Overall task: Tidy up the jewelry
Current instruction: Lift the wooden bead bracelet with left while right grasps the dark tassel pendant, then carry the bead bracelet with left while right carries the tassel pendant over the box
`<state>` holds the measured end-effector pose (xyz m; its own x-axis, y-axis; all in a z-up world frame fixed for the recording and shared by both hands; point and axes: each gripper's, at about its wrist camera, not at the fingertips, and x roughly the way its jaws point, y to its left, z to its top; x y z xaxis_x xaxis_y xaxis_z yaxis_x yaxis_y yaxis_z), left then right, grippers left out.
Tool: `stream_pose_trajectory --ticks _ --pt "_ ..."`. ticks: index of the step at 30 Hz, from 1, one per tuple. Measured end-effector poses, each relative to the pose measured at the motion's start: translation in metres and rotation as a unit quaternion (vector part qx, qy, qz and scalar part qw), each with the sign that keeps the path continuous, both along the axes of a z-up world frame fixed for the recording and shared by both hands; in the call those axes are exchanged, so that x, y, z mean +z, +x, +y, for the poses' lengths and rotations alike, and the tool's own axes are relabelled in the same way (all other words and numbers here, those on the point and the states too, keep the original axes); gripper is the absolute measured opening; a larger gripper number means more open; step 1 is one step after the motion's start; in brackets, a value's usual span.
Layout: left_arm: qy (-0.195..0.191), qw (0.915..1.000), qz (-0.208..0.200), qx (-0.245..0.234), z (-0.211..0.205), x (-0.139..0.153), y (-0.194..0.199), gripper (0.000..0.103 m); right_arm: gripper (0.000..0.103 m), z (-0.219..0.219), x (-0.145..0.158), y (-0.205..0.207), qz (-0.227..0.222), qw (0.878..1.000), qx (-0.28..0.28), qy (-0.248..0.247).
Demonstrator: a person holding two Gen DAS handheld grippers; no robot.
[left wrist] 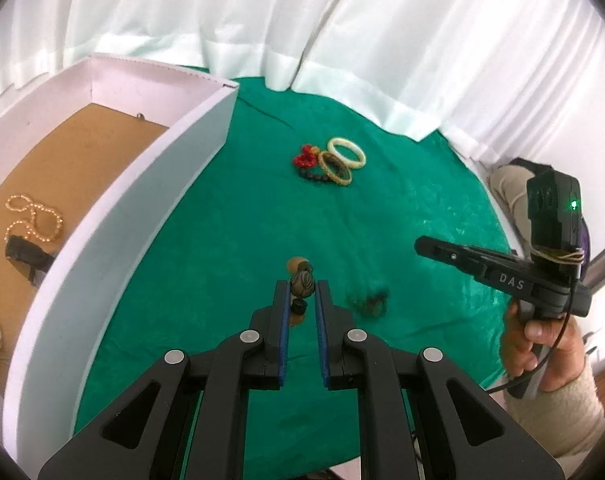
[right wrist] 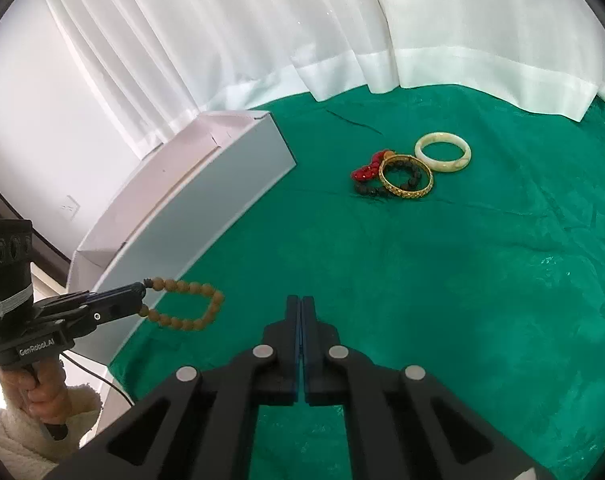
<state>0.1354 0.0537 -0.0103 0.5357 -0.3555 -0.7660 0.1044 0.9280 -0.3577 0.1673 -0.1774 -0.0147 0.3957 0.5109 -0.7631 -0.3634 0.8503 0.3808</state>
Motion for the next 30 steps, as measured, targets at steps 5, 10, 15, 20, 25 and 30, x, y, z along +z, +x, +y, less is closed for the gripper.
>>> stream_pose_trajectory --ticks 5,10,15,20,25,30 --pt "0.005 0.9999 0.001 0.011 0.006 0.001 -0.006 0.01 0.005 -0.015 0.005 0.006 0.006 1.0 -0.021 0.015" --pt "0.003 0.9998 0.006 0.019 0.011 -0.002 -0.01 0.01 0.045 -0.016 -0.022 0.014 0.048 0.998 -0.025 -0.034" --pt "0.008 0.9998 0.004 0.019 0.011 -0.002 -0.013 0.01 0.045 0.003 -0.055 -0.005 0.075 0.994 0.003 -0.085" --pt "0.009 0.9998 0.007 0.019 0.01 -0.005 -0.014 0.01 0.018 0.02 -0.082 -0.026 0.068 0.986 0.009 -0.149" --pt "0.005 0.9997 0.007 0.021 0.012 0.0 -0.016 0.01 0.012 0.012 -0.058 -0.031 0.044 0.991 -0.005 -0.125" --pt "-0.017 0.9997 -0.009 0.016 0.017 0.021 -0.023 0.01 0.012 0.014 -0.006 -0.034 0.001 0.995 0.005 -0.103"
